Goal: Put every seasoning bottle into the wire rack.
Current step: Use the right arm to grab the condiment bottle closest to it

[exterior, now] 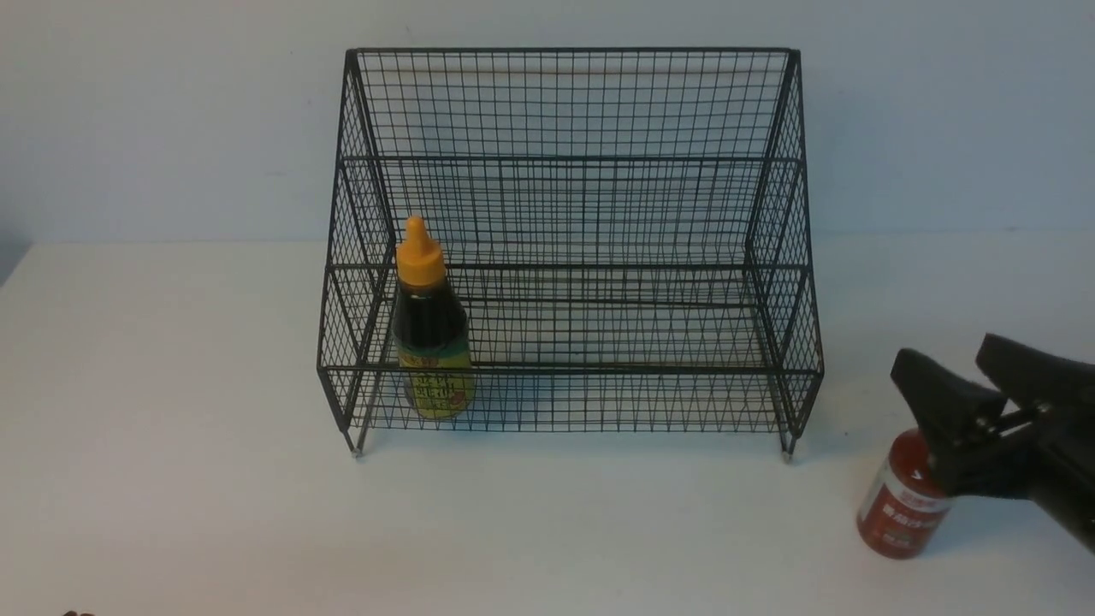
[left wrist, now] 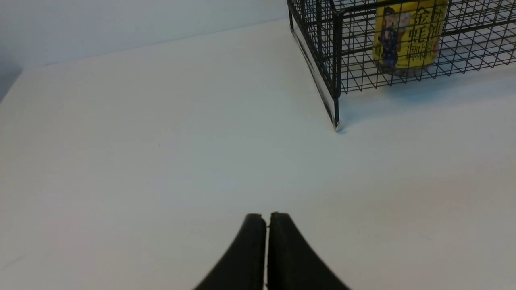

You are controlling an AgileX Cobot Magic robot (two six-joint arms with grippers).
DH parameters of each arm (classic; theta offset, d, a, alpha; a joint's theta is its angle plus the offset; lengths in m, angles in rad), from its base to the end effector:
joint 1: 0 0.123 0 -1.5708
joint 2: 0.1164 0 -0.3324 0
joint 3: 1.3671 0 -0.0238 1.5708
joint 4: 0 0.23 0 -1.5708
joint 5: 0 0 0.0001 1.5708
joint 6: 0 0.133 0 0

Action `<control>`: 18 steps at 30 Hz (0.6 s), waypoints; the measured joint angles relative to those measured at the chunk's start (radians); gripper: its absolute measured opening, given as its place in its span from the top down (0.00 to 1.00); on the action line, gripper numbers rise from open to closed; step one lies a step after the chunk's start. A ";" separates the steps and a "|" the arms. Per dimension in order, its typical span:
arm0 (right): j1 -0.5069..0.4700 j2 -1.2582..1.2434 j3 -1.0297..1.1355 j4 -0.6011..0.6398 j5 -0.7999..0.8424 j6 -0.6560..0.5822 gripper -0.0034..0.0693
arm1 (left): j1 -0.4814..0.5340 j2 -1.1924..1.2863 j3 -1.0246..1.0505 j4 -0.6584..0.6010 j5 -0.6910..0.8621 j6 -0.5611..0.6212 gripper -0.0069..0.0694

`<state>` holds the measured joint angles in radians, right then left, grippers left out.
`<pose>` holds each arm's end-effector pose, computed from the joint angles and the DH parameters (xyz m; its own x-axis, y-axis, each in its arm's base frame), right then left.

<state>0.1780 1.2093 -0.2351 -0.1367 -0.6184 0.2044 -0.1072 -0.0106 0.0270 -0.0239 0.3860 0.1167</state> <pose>0.2056 0.0476 0.2464 -0.2874 0.0421 -0.9569 -0.2257 0.9679 0.1104 0.0234 -0.0037 0.1568 -0.2958 0.1268 -0.9468 0.1441 0.9857 0.0870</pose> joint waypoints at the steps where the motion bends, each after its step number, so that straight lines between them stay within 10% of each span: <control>1: 0.001 0.009 -0.001 0.019 0.002 -0.012 0.24 | 0.000 0.000 0.000 0.000 0.000 0.000 0.92; 8: 0.001 0.144 -0.005 0.066 -0.019 -0.050 0.26 | 0.000 0.000 0.000 0.000 0.000 0.000 0.92; 13: 0.001 0.188 -0.005 0.042 -0.047 -0.053 0.56 | 0.000 0.000 0.000 0.000 0.000 0.000 0.92; 18: 0.003 0.105 -0.005 -0.002 0.007 -0.067 0.57 | 0.000 0.000 0.000 0.000 0.000 0.000 0.92</control>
<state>0.1810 1.3141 -0.2405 -0.1386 -0.6111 0.1378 -0.1072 -0.0106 0.0270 -0.0239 0.3860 0.1167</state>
